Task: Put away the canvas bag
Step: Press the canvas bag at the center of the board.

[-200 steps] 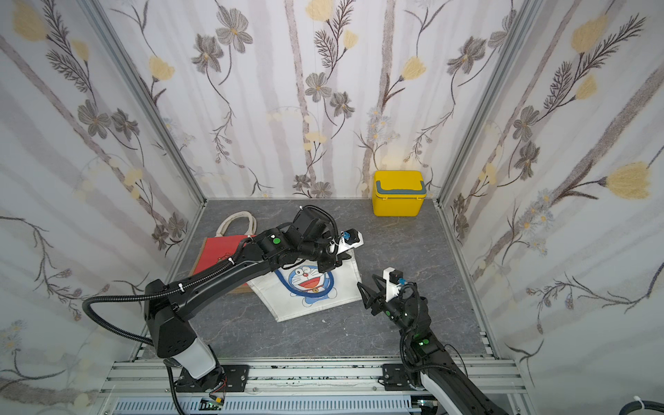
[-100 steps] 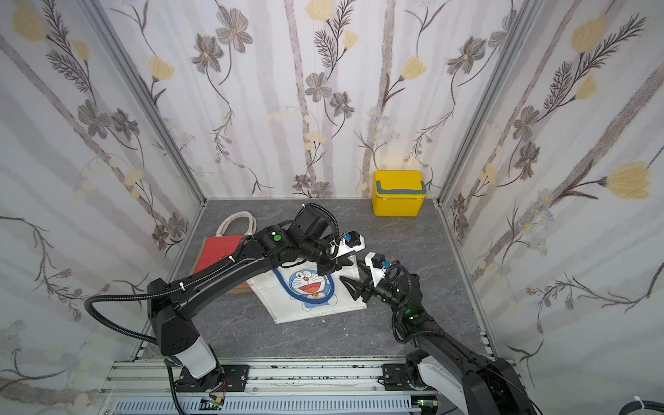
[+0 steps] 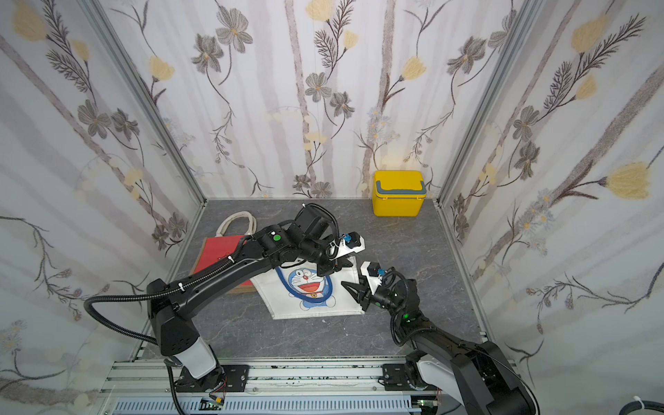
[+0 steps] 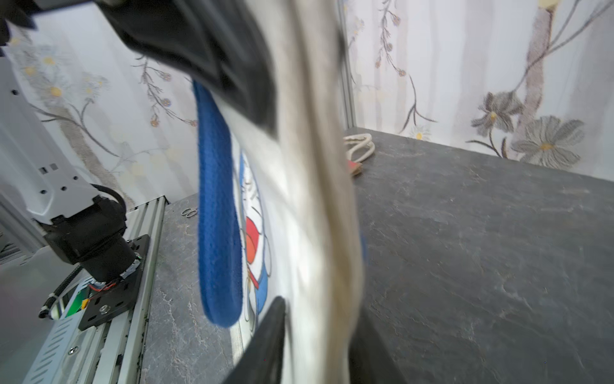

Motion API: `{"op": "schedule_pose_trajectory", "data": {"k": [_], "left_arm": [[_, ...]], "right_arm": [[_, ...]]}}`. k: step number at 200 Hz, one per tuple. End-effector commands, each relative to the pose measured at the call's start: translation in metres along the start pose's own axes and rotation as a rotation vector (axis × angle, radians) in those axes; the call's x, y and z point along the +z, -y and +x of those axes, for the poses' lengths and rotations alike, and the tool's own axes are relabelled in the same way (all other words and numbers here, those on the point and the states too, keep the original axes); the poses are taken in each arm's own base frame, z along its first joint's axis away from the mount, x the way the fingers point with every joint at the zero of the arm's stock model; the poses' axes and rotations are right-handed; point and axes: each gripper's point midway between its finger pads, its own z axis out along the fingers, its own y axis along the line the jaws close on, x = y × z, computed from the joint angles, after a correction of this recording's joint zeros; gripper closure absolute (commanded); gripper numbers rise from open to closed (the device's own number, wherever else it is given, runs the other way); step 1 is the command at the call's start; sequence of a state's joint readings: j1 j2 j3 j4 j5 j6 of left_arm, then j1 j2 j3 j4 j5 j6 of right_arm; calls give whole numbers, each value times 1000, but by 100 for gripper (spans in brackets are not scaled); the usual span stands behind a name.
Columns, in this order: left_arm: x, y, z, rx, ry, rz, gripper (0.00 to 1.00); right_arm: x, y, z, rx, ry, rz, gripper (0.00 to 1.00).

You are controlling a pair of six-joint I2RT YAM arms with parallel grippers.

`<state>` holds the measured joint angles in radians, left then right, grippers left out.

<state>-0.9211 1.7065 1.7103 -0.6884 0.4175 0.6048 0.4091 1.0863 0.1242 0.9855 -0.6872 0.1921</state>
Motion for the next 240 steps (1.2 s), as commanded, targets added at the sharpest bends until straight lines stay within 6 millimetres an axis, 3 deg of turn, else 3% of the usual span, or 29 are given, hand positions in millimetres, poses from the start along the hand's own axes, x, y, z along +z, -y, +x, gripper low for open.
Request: {"op": "schedule_pose_trajectory", "data": {"k": [1, 13, 38, 58, 77, 89, 96, 118, 151, 170, 189, 198, 217, 233, 240], "left_arm": [[-9, -7, -13, 113, 42, -44, 100], [-10, -8, -16, 118, 52, -53, 100], [-11, -10, -19, 120, 63, -58, 100], [-13, -15, -17, 120, 58, -87, 100], [-15, -18, -18, 118, 66, -108, 100], [-18, -19, -21, 117, 79, -116, 100], [-18, -19, -22, 116, 82, -120, 100], [-19, -20, -24, 115, 94, -124, 100], [-22, -22, -24, 119, 105, -150, 100], [-21, -24, -22, 119, 105, -164, 100], [-20, -26, -21, 109, 99, -176, 100], [-20, -25, -21, 107, 100, -173, 100], [-20, -26, -21, 104, 107, -178, 100], [-18, -27, -19, 103, 104, -181, 100], [-17, -28, -18, 99, 104, -182, 100]], "right_arm": [[-1, 2, 5, 24, 3, 13, 31], [-1, 1, 12, 35, -13, 10, 39], [-3, 2, 17, 58, -7, 26, 74], [-6, 4, 20, 68, -6, 60, 85], [-8, 1, 25, 85, -12, 65, 79], [-8, 3, 29, 106, -27, 72, 48], [-8, 4, 32, 123, -41, 79, 44], [-8, 4, 38, 139, -58, 85, 50], [-8, 4, 44, 164, -69, 95, 77], [-8, 2, 44, 182, -68, 94, 75], [-9, 3, 46, 211, -70, 100, 57], [-9, 2, 45, 218, -64, 101, 56], [-10, 1, 46, 225, -60, 103, 60], [-10, 1, 47, 232, -62, 103, 77], [-10, 1, 47, 240, -65, 108, 80]]}}
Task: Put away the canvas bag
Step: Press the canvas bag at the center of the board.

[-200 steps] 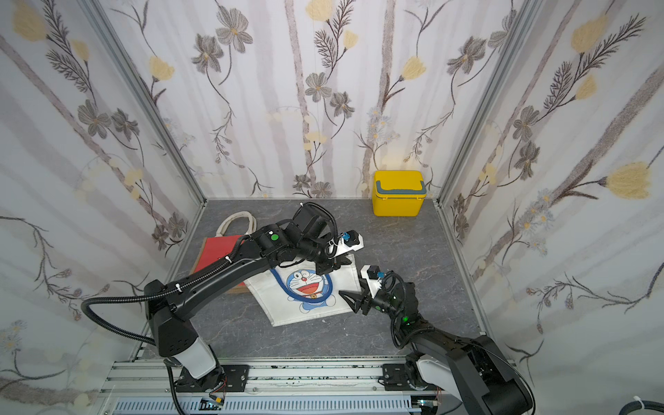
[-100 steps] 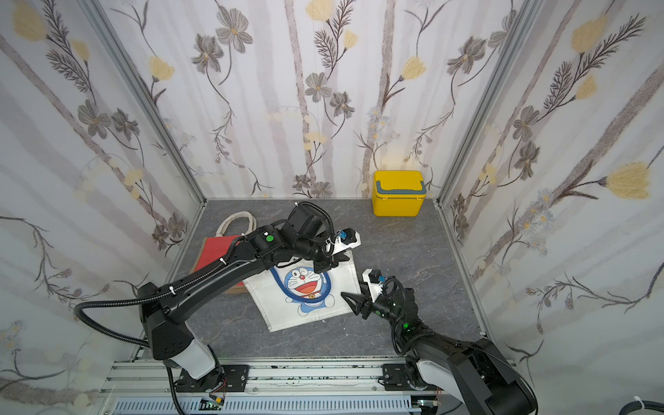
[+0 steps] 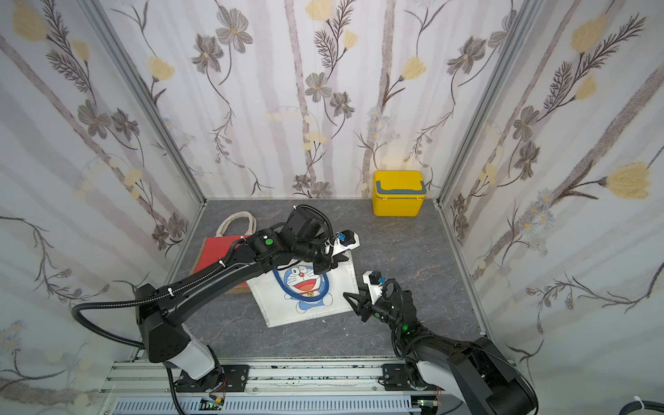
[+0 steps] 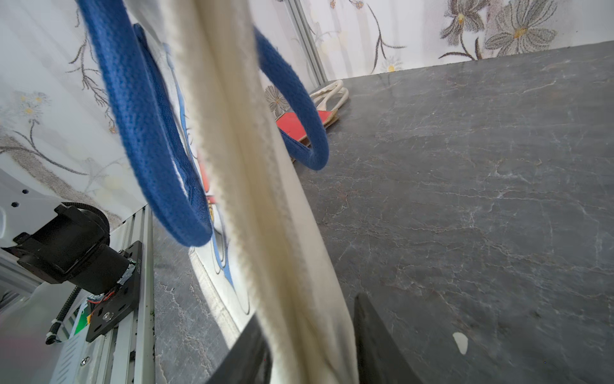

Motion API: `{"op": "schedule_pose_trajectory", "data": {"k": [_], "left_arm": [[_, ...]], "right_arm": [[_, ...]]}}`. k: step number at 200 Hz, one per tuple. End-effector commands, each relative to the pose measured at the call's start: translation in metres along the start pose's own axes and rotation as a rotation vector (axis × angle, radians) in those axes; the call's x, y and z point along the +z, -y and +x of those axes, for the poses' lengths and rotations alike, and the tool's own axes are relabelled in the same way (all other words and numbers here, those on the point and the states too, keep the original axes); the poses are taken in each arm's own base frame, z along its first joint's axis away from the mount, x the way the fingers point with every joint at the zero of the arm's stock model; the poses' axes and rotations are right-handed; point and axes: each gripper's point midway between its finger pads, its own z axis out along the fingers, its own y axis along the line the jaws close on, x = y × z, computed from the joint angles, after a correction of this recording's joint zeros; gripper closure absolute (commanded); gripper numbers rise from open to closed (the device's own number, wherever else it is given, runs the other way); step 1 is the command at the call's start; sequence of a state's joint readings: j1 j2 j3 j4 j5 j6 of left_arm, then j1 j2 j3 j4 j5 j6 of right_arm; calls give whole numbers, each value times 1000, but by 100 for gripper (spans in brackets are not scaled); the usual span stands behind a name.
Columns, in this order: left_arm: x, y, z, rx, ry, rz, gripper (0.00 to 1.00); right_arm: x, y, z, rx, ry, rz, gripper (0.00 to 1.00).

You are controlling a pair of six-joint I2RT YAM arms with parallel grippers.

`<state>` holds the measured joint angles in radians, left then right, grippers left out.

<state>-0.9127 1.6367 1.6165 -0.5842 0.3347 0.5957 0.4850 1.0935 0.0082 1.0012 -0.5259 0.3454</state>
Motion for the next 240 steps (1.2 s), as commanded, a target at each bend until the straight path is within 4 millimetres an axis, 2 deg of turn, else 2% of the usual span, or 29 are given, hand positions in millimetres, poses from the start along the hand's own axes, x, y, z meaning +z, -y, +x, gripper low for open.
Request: {"op": "schedule_pose_trajectory", "data": {"k": [1, 11, 22, 33, 41, 59, 70, 85, 106, 113, 124, 143, 152, 164, 170, 183, 196, 207, 223, 240], "left_arm": [[-4, -14, -21, 82, 85, -67, 100], [-4, -14, -21, 82, 88, -69, 100], [-4, -15, -22, 80, 92, -74, 100], [-5, -15, -24, 80, 103, -75, 100], [-5, -15, -25, 78, 111, -76, 100], [-3, -14, -25, 75, 113, -71, 100], [-2, -14, -24, 71, 113, -69, 100], [-1, -16, -22, 62, 110, -79, 100], [-2, -31, -25, 12, 136, -170, 100], [-3, -38, -26, -7, 144, -211, 95], [-5, -48, -28, -43, 161, -263, 78], [-8, -58, -34, -84, 193, -307, 46], [-10, -65, -38, -115, 214, -343, 27], [-21, -81, -45, -171, 251, -433, 6], [-33, -92, -50, -209, 289, -501, 0], [-60, -112, -55, -295, 350, -635, 0], [-90, -123, -60, -371, 419, -708, 0], [-115, -131, -57, -461, 478, -739, 0], [-143, -143, -35, -640, 550, -723, 0], [-157, -145, -2, -773, 598, -664, 5]], "right_arm": [[0, -1, 0, 35, 1, 0, 80], [0, 1, 3, 54, -10, 12, 76], [-1, 0, 7, 64, -22, 10, 60], [-2, 0, 10, 67, -26, 13, 56], [-2, 0, 11, 59, -25, 13, 60], [-2, 1, 11, 53, -24, 18, 80], [-2, 1, 10, 54, -20, 24, 88], [-2, 2, 9, 53, -16, 30, 93], [-4, 3, 9, 58, -13, 40, 96], [-4, 3, 9, 62, -14, 41, 96], [-4, 3, 8, 65, -13, 45, 97], [-3, 5, 8, 56, -19, 54, 98], [-3, 6, 8, 54, -21, 62, 98], [-3, 7, 8, 58, -23, 68, 100], [-3, 7, 8, 65, -22, 68, 100], [-3, 8, 7, 78, -21, 74, 100], [-3, 10, 6, 91, -18, 88, 100], [-3, 12, 4, 96, -12, 104, 100], [-4, 16, 0, 107, 3, 129, 100], [-5, 17, -6, 109, 17, 144, 100]]}}
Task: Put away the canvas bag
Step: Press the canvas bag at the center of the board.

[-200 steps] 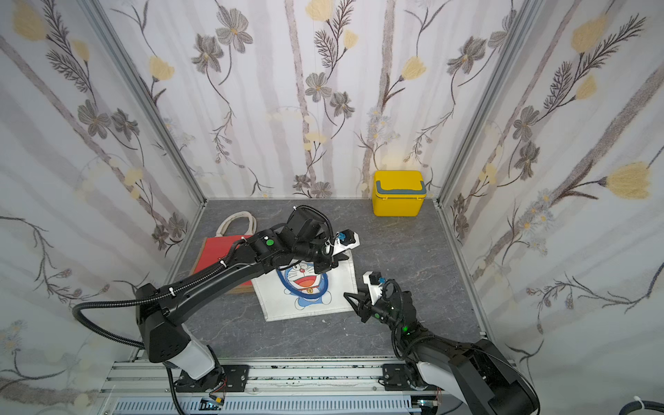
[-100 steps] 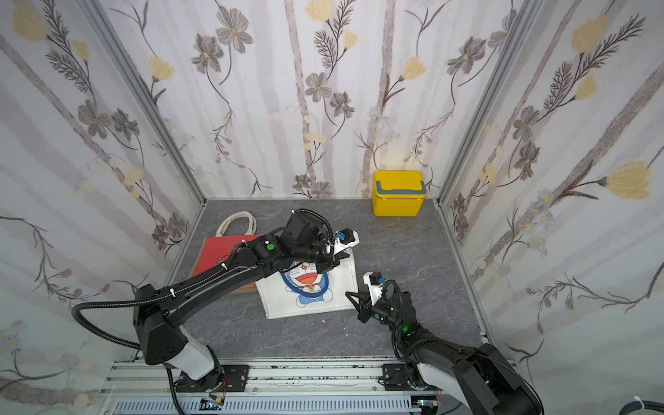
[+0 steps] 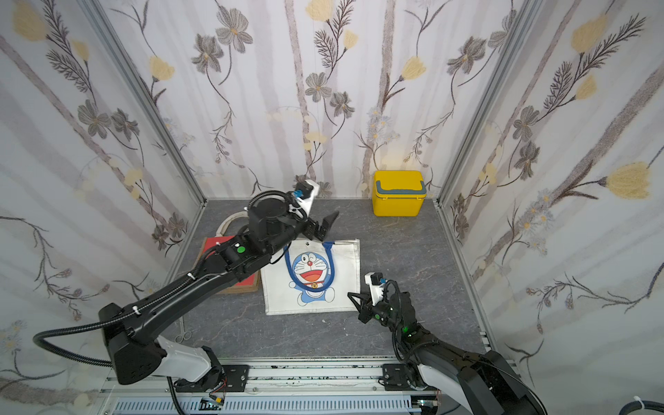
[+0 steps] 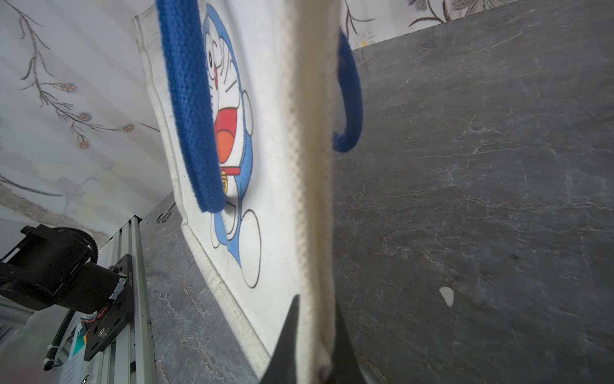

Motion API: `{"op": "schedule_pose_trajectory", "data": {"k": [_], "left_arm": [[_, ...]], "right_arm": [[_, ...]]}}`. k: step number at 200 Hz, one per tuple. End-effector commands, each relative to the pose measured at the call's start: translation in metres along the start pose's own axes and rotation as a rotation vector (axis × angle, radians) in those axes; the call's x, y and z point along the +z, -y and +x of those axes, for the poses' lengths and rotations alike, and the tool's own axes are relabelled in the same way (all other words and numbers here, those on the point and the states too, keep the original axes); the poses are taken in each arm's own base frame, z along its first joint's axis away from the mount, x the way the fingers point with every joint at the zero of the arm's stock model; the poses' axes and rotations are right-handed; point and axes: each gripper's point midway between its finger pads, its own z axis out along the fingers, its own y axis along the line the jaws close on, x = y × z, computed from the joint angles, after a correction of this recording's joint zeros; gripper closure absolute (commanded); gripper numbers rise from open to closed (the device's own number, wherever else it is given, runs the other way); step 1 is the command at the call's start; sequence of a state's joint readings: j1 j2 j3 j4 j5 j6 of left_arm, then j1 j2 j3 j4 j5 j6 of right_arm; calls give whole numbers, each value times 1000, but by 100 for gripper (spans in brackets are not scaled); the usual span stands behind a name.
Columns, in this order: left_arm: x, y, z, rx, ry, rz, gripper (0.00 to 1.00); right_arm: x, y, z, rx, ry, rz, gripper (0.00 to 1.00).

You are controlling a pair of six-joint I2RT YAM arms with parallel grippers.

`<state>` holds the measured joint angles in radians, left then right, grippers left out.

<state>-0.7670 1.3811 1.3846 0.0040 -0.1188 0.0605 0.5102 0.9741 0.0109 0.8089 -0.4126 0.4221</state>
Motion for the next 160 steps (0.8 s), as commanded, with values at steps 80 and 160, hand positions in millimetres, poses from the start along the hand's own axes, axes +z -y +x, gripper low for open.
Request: {"op": "schedule_pose_trajectory", "data": {"k": [80, 160], "left_arm": [[-93, -124, 146, -591, 7, -293, 0], [-87, -88, 246, -734, -76, -94, 0]], "right_arm": [[-1, 13, -21, 13, 34, 111, 98], [4, 15, -32, 52, 29, 128, 96]]}}
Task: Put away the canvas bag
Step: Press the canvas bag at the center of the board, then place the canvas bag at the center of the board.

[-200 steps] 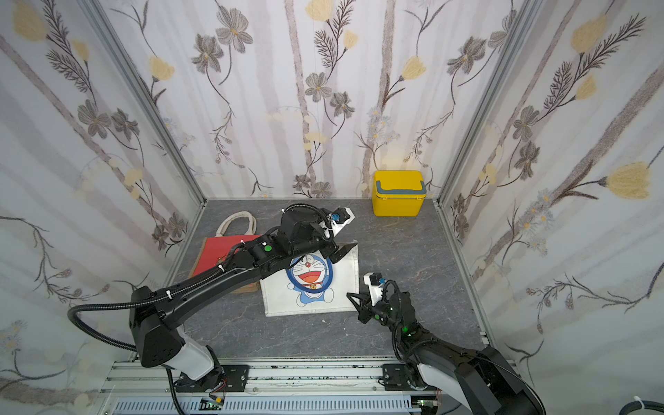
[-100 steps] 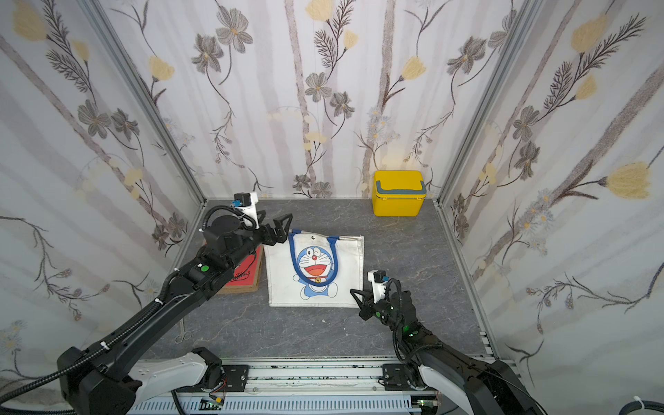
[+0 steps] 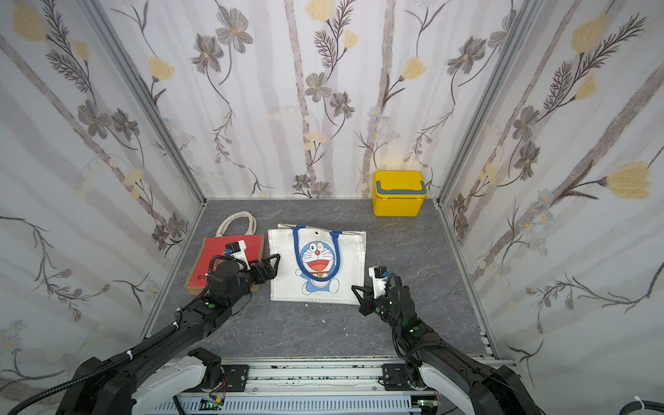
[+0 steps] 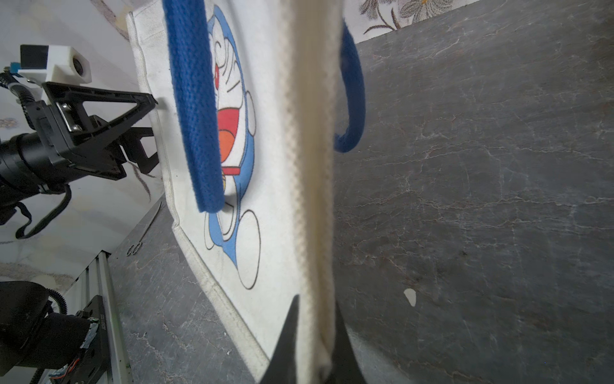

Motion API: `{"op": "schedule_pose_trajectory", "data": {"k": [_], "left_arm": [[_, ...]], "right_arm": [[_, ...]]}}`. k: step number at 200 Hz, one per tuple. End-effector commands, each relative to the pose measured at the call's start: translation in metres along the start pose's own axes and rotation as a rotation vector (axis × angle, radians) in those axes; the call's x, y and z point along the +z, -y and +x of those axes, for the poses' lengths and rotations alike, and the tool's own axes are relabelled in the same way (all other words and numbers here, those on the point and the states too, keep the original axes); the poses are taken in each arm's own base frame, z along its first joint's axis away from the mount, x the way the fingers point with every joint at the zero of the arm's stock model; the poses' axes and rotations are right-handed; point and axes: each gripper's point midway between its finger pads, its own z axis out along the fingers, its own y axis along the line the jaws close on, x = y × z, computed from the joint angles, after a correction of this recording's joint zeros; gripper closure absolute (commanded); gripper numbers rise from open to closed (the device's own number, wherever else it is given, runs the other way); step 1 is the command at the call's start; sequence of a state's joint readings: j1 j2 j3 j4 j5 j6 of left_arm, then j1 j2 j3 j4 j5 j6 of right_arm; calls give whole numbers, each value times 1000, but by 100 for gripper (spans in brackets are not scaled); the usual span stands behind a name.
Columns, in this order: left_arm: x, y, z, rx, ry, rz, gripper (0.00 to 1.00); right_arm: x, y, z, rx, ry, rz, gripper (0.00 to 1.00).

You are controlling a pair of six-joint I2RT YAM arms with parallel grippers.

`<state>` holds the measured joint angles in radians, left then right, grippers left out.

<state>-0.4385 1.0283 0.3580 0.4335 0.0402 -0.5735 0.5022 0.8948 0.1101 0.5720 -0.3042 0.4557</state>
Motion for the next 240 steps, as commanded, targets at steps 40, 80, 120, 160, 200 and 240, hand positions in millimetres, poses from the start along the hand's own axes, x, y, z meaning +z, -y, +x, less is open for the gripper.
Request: {"op": "schedule_pose_trajectory", "data": {"k": [40, 80, 120, 160, 200, 240], "left_arm": [[3, 23, 31, -62, -47, 243, 14], [3, 23, 45, -62, -71, 285, 41], [6, 29, 46, -84, -85, 303, 56], [17, 30, 59, -100, -125, 306, 65], [21, 42, 67, -104, -143, 371, 71], [30, 40, 68, -93, -138, 346, 88]], "right_arm": [[5, -5, -17, 14, 26, -16, 96], [5, -1, -24, 27, 31, 2, 95], [5, -1, -26, 29, 29, 3, 95], [8, -1, -27, 31, 23, 3, 96], [12, -2, -29, 30, 9, -1, 96], [12, -4, -31, 30, 11, -8, 96]]}}
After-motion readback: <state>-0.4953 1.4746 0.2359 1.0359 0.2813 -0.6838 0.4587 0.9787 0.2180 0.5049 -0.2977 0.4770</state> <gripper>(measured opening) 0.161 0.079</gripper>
